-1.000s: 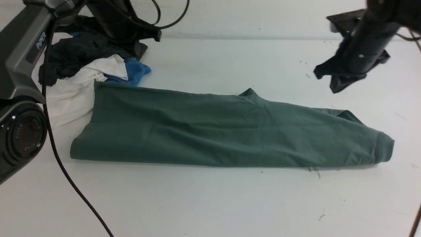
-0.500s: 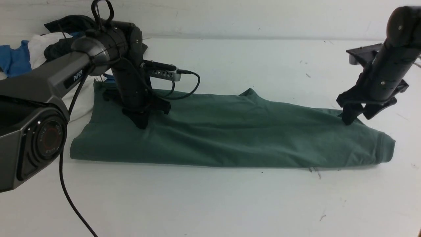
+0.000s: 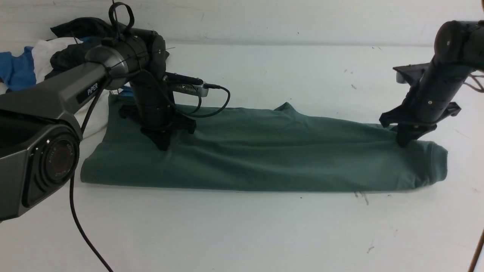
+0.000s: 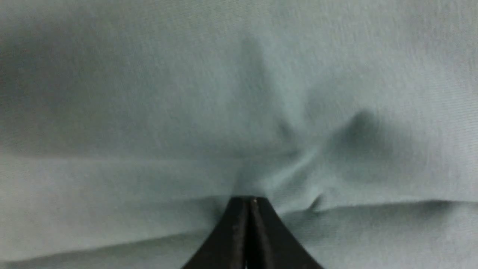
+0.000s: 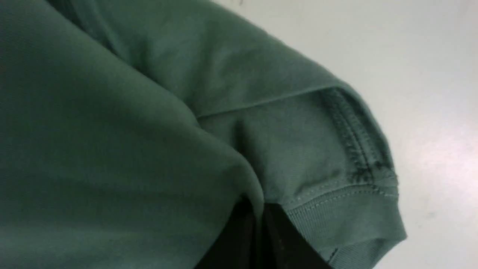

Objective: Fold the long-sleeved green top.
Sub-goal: Use both arms to drag the lower edge of the fabric forward and fold it over the upper edge

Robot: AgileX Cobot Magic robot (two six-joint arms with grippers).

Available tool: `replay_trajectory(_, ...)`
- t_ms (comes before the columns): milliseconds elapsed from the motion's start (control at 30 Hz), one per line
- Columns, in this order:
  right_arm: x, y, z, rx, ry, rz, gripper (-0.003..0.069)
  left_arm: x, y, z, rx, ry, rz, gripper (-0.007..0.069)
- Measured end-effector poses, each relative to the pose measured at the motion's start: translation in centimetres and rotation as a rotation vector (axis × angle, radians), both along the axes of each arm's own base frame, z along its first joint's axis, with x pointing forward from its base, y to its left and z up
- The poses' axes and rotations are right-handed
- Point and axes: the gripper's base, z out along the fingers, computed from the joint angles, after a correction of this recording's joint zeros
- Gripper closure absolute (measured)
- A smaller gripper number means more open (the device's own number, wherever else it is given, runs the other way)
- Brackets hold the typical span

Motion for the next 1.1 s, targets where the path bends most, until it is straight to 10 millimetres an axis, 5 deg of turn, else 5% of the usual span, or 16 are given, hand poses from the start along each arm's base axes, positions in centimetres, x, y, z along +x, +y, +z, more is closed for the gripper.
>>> replay_trajectory(200,0.5,-0.4,2.8,-0.076,-0.088,-0.064,0.0659,0.0,-0.1,0.0,-0.011,0.001,0.001,0.0629)
replay_trajectory(467,1.4,-0.6,1.6,-0.086,-0.127,-0.106,0.0622,0.0,-0.2,0.0,-0.017,0.002,0.003,0.0629)
replay_trajectory(567,2.2,-0.8,0.4,-0.100,-0.162,-0.110,0.0550,0.0,-0.2,0.0,-0.013,0.001,0.002,0.0629)
replay_trajectory(667,3.1,-1.2,-0.6,-0.128,-0.225,-0.113,0.0402,0.0,0.0,0.0,0.005,-0.003,-0.002,0.0629)
replay_trajectory(867,3.0,-1.9,-0.1,-0.214,-0.234,-0.128,0.0211,0.0,0.1,0.1,0.011,-0.007,-0.004,0.0629)
replay_trajectory(967,2.3,-2.3,0.7,-0.244,-0.188,-0.162,0.0201,0.0,0.1,0.7,0.014,-0.018,-0.005,0.0629)
replay_trajectory(1100,1.1,-2.2,3.0,-0.235,-0.146,-0.172,0.0274,-0.3,0.2,2.7,0.013,-0.060,-0.005,0.0629)
